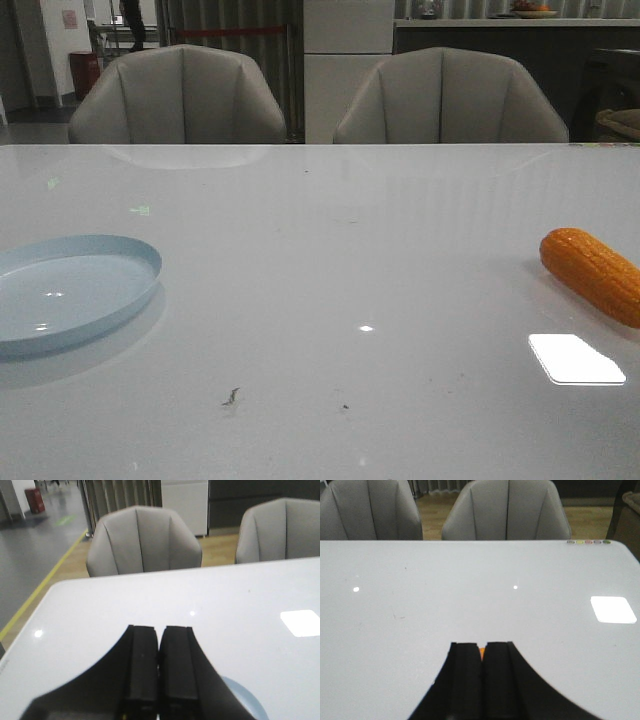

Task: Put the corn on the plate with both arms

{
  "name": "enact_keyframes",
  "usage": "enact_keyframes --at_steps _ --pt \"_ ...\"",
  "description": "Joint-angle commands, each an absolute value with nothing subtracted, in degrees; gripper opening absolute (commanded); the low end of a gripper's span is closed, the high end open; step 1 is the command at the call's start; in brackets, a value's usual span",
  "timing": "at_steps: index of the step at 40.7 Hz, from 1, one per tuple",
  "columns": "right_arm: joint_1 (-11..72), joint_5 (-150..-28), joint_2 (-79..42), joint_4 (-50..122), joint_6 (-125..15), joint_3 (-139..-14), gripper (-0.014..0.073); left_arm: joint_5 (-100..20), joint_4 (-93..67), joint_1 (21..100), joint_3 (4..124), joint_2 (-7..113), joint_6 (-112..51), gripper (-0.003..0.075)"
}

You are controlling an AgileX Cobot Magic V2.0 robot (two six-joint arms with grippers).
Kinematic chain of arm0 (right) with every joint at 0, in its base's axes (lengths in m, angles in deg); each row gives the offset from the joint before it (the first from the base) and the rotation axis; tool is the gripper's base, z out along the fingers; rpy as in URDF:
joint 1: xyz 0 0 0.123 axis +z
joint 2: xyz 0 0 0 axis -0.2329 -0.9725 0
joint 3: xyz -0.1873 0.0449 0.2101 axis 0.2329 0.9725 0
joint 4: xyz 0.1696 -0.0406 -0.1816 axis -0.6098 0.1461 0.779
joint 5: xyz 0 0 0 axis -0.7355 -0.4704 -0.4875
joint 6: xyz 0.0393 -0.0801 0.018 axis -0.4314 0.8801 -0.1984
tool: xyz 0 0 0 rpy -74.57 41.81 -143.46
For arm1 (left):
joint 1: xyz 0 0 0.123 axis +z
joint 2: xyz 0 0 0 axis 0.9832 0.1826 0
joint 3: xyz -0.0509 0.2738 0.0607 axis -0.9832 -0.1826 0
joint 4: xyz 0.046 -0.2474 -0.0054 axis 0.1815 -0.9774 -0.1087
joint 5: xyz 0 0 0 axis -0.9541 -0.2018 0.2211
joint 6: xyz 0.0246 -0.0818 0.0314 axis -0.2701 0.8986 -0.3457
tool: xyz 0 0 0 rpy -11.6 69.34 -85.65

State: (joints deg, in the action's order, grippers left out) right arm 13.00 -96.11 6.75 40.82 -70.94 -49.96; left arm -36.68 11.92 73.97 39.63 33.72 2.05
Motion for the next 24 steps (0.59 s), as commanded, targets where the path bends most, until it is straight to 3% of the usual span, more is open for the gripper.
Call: enact_keyframes --at_steps 1,13,18,24 --pt "12.8 -91.7 4.0 40.7 -70.7 -52.2 0.0057 -31.9 11.4 73.9 41.8 37.2 2.2 0.0094" --pt "12.8 -92.5 1.3 40.7 -70.7 -52.2 0.0092 -32.7 10.5 73.9 41.8 41.6 2.2 0.0125" --pt "12.8 -94.8 1.2 40.7 -70.7 -52.2 0.0245 -32.8 10.5 73.9 41.8 42.7 2.2 0.0225" --pt "12.8 -96.1 1.2 40.7 -70.7 -51.9 0.0454 -32.9 10.5 73.9 41.8 43.3 2.2 0.0429"
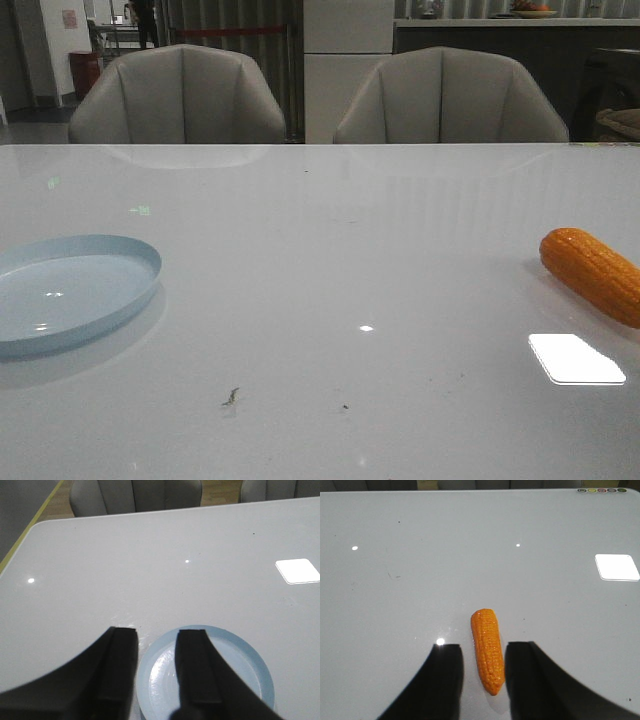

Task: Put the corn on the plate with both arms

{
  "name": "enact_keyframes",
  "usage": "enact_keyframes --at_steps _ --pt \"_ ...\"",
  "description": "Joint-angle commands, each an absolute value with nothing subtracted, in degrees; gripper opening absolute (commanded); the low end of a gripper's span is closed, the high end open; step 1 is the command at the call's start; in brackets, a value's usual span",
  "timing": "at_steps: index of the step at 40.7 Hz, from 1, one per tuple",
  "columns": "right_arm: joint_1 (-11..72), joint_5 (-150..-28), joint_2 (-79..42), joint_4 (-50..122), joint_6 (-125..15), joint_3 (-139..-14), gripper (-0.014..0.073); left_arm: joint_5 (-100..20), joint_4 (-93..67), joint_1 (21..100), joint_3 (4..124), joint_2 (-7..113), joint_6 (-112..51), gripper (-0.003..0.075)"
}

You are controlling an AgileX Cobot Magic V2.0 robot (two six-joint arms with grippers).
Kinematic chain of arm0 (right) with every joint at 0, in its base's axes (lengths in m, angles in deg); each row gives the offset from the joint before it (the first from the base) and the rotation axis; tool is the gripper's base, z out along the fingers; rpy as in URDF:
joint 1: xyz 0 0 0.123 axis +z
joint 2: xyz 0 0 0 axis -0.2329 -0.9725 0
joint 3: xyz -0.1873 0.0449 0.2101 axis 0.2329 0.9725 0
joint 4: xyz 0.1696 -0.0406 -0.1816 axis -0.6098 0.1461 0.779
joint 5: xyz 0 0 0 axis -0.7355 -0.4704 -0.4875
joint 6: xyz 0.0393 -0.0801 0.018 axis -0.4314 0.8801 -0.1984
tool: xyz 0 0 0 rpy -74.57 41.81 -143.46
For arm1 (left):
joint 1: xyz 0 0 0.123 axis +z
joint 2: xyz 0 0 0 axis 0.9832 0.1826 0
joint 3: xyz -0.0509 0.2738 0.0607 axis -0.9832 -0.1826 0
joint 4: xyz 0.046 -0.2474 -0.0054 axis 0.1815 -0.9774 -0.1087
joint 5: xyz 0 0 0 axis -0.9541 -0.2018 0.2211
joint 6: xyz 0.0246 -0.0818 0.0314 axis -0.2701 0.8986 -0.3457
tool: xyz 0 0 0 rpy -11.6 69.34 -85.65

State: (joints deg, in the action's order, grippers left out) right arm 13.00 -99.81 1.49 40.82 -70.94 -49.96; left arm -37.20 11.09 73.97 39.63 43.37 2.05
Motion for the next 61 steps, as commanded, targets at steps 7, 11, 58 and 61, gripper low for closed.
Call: enact_keyframes --at_steps 7,11,58,61 --pt "12.8 -96.0 1.2 40.7 -70.7 -51.5 0.0478 -34.6 6.2 73.9 41.8 43.9 2.2 0.0484" --pt "12.8 -95.9 1.2 40.7 -70.7 -51.5 0.0478 -36.5 1.8 74.0 42.8 45.0 2.2 0.0484" --pt "12.8 -95.9 1.2 40.7 -70.7 -51.5 0.0478 -64.9 2.8 84.5 75.5 95.8 4.4 0.0481" --pt "12.8 -95.9 1.2 40.7 -70.7 -51.5 0.0478 -64.8 2.7 84.5 75.5 97.0 4.4 0.0481"
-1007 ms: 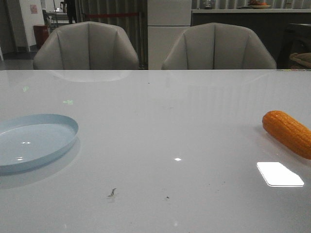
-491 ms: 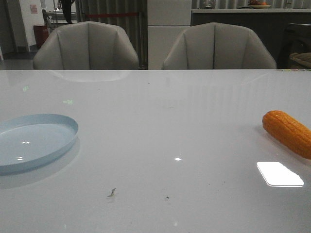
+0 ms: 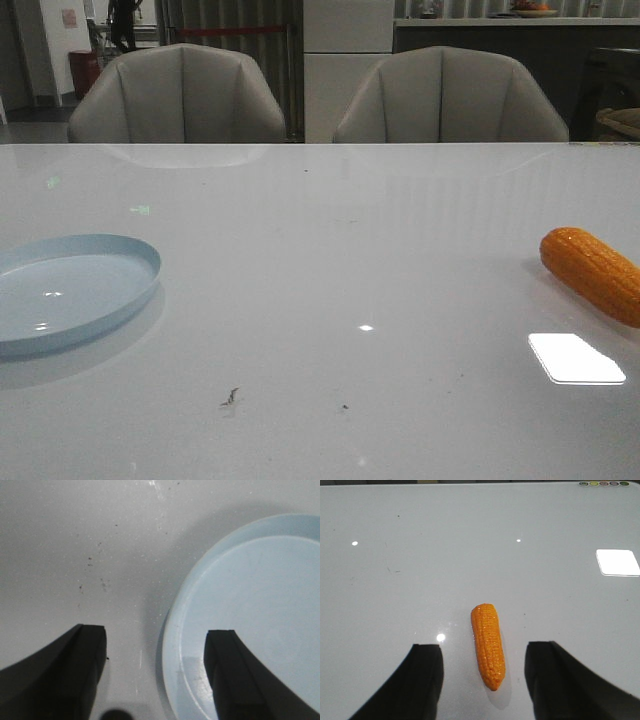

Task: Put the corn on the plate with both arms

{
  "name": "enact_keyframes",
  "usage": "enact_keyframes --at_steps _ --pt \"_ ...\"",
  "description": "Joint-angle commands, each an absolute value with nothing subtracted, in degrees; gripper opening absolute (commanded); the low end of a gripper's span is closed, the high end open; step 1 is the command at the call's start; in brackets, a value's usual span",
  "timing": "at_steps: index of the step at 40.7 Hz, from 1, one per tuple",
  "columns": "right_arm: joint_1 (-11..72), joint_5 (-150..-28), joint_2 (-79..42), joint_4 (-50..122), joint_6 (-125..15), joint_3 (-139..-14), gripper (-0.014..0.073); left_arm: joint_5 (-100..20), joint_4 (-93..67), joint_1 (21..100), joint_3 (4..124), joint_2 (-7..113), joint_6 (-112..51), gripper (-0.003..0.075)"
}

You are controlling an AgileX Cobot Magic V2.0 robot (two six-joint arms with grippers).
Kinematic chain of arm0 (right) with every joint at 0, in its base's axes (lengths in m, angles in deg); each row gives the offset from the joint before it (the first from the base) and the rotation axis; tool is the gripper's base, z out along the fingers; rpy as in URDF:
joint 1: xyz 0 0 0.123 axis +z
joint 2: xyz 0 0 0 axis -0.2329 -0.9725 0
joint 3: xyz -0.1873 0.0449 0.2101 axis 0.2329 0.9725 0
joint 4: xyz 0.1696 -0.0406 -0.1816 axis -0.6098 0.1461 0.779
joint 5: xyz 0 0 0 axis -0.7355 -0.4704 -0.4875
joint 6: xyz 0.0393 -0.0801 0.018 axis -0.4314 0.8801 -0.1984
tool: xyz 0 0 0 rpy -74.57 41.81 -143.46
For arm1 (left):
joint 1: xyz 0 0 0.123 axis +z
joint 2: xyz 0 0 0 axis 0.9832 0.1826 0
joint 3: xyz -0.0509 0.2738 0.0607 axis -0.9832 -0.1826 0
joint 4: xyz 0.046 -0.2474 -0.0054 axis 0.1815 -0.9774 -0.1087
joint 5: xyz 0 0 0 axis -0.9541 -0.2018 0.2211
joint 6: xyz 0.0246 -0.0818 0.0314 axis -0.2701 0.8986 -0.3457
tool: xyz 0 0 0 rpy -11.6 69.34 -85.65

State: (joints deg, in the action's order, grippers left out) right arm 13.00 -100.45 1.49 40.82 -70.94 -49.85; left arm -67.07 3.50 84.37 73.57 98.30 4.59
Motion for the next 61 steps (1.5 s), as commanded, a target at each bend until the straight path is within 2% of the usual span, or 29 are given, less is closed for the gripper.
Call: enact_keyframes --at_steps 1,6,22,32,39,46,54,61 --pt "12.8 -95.9 1.2 40.7 -70.7 -51.5 0.0478 -64.9 2.7 84.4 75.5 97.4 4.4 0.0480" --pt "12.8 -95.9 1.2 40.7 -70.7 -51.5 0.0478 -64.9 1.4 84.4 75.5 98.6 4.4 0.0473" --pt "12.8 -95.9 1.2 40.7 -70.7 -51.5 0.0478 -65.0 -0.9 84.4 75.5 101.1 4.4 0.0343" --pt "12.8 -95.9 1.2 40.7 -70.7 -51.5 0.0478 -65.0 -1.2 84.4 75.5 101.5 4.4 0.0174" --pt "12.8 -95.9 1.2 40.7 -70.7 -51.5 0.0478 -65.0 -1.3 84.4 75.5 101.5 4.4 0.0162" --pt "12.8 -95.9 1.2 40.7 -70.7 -51.5 0.0478 -65.0 -1.3 84.4 75.5 101.5 4.4 0.0091" --pt "12.8 -95.9 1.2 40.7 -70.7 -51.5 0.0478 -65.2 -1.3 84.4 76.8 101.5 4.4 0.0094" --pt "12.8 -95.9 1.2 40.7 -70.7 -51.5 0.0478 -70.2 -1.5 84.4 82.4 101.5 4.4 0.0094"
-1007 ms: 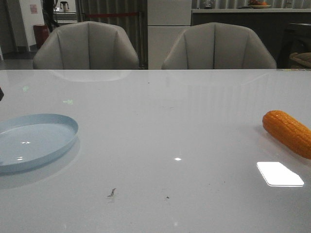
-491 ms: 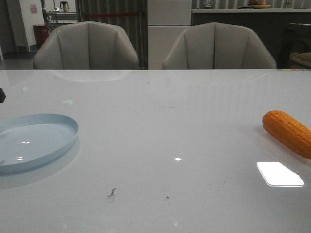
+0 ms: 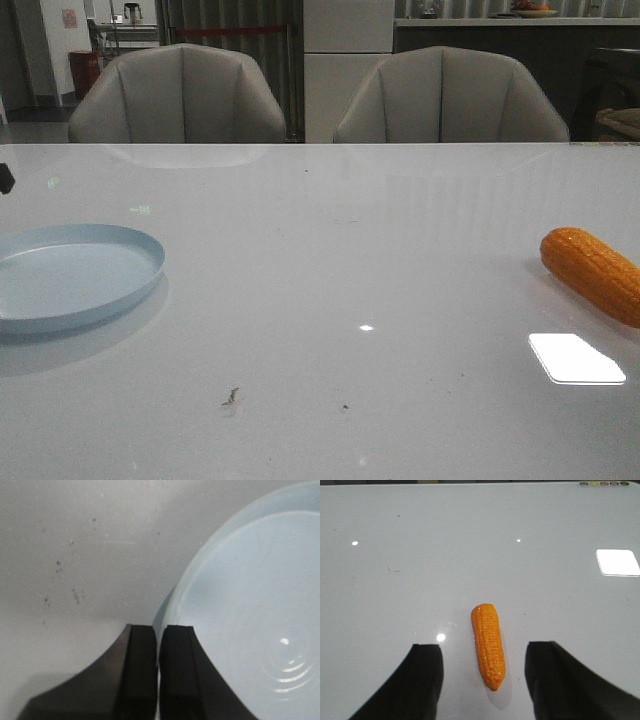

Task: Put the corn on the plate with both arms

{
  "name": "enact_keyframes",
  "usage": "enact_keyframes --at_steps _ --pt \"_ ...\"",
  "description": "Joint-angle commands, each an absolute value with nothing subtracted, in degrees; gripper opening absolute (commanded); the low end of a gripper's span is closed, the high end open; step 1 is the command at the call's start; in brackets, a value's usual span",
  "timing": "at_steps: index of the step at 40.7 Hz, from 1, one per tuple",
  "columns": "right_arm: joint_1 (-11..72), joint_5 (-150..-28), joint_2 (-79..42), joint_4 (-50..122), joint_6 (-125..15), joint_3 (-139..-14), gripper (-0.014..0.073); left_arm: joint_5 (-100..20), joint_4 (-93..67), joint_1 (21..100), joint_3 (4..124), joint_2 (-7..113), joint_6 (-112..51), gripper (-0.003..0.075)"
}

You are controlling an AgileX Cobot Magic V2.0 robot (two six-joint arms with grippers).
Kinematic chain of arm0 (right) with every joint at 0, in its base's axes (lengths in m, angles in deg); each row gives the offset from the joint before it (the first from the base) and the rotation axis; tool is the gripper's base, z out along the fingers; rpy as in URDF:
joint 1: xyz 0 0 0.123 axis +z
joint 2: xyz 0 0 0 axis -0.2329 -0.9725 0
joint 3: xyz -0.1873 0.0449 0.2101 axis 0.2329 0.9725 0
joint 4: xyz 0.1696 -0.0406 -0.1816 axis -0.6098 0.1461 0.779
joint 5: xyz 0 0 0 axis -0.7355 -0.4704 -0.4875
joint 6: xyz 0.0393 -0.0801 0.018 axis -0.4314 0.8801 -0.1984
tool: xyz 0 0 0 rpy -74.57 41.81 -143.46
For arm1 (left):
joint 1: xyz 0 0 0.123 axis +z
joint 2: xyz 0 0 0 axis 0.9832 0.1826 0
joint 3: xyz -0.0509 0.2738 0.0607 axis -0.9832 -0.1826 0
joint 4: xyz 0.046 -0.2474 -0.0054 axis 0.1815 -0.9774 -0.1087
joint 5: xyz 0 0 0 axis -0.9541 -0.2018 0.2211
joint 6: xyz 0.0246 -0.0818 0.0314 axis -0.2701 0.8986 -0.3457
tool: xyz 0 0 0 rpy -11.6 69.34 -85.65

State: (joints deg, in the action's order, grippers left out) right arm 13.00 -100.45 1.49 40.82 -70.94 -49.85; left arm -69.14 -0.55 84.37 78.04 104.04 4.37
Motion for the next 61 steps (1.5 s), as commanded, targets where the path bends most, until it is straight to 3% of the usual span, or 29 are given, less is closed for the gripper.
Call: enact_keyframes --at_steps 1,20,37,52,55,61 --pt "12.8 -95.9 1.2 40.7 -70.7 -51.5 0.0478 -71.2 -1.6 84.4 83.6 101.5 4.4 0.0094" --pt "12.8 -95.9 1.2 40.7 -70.7 -51.5 0.0478 -81.3 -15.5 80.8 99.4 101.5 4.4 0.0094" --pt "12.8 -95.9 1.2 40.7 -70.7 -51.5 0.0478 -78.4 -22.8 66.1 100.4 103.2 6.5 0.0094" --pt "12.8 -95.9 1.2 40.7 -70.7 -51.5 0.0478 -78.8 -22.6 60.8 100.3 111.0 9.7 0.0099" --pt "12.8 -95.9 1.2 40.7 -70.7 -51.5 0.0478 -78.8 -22.3 60.5 100.3 112.5 9.3 0.0140" --pt "12.8 -95.8 1.2 40.7 -70.7 -51.5 0.0478 -80.4 -19.2 59.3 100.3 114.4 4.0 0.0316"
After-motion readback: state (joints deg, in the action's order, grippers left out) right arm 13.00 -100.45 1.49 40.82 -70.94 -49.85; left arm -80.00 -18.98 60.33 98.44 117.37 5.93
